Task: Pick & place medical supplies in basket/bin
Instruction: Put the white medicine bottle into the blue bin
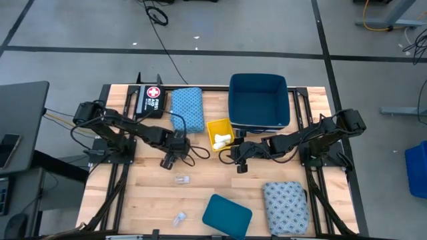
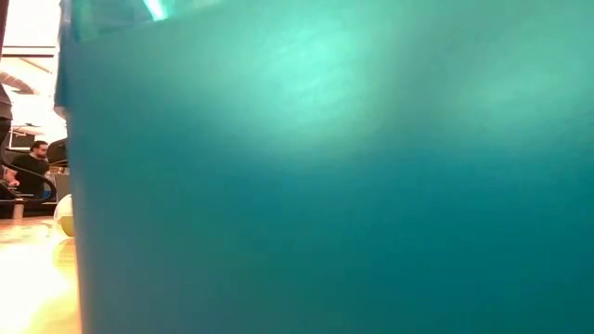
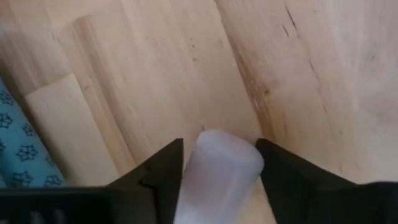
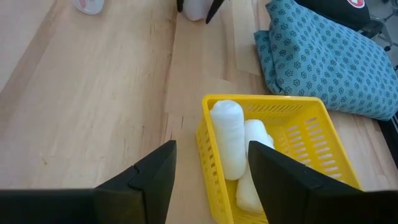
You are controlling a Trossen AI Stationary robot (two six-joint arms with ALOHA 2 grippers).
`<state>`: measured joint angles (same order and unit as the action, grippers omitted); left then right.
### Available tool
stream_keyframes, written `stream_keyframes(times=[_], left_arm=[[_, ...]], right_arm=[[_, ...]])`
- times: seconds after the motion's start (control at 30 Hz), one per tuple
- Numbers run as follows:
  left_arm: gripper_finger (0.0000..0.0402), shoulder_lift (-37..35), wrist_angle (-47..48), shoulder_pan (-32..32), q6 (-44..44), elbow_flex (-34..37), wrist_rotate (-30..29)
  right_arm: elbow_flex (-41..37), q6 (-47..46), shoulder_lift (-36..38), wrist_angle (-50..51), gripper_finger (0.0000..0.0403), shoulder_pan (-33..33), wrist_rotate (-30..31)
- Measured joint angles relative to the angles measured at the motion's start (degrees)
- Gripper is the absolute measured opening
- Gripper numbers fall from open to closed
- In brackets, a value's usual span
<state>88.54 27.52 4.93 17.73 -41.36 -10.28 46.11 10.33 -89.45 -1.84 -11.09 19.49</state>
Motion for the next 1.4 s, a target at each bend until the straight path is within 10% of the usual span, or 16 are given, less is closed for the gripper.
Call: stream_keyframes(times=[0.13, 0.7, 1.03, 1.4], left_arm=[[0.0128, -0.1, 0.4, 0.0, -3.5, 0.0, 0.0], [0.0127, 0.1, -11.2, 2.2, -12.2, -3.5, 1.5], [0.0127, 0.0, -18.7, 3.3, -10.4, -3.5, 1.9], [0.0127, -0.1, -29.6, 3.4, -9.8, -3.5, 7.8]], right_arm=[[0.0, 0.0, 0.0, 0.0, 0.0208, 0.0, 0.0], [0.0, -0.5, 0.0, -3.5, 0.0208, 0.0, -2.1], [-13.5, 1.0, 0.3, -47.9, 0.0208, 0.1, -13.5], [-34.4, 0.4, 17.5, -70.6, 0.0208, -0.1, -14.0]])
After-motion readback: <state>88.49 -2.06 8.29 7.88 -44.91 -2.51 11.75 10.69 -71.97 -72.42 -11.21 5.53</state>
